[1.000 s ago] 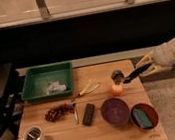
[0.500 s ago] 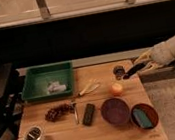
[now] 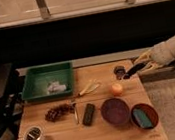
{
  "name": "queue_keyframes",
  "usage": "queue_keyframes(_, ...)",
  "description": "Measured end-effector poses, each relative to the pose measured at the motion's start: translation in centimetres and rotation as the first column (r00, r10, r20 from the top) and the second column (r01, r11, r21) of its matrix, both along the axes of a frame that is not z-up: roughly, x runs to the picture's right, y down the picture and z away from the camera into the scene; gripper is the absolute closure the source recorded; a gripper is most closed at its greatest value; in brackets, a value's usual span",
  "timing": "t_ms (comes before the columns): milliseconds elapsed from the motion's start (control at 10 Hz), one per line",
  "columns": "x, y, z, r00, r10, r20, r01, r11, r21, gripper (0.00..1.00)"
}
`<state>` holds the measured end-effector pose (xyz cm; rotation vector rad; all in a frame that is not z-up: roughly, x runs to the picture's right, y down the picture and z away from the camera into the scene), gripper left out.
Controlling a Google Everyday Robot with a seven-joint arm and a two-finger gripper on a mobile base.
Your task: Place brush in table surface
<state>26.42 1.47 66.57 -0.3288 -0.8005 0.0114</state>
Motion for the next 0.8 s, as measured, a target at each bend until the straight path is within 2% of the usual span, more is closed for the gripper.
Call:
queue_keyframes(200,0.3,-1.4,1.2,1.0,0.03,0.01,-0.03,0.9995,0.009,1.0)
queue_keyframes(400,0.1,-3.3,3.3,0.997,0.061,0.037,-0.062,0.998,0.013,1.0)
queue_keyframes(600,0.4,-3.7,5.4,0.994,0.093,0.048,-0.094,0.9956,0.004,1.0)
queue_keyframes(800,1.0,-3.3,7.4,0.992,0.117,0.037,-0.116,0.9931,-0.016,1.0)
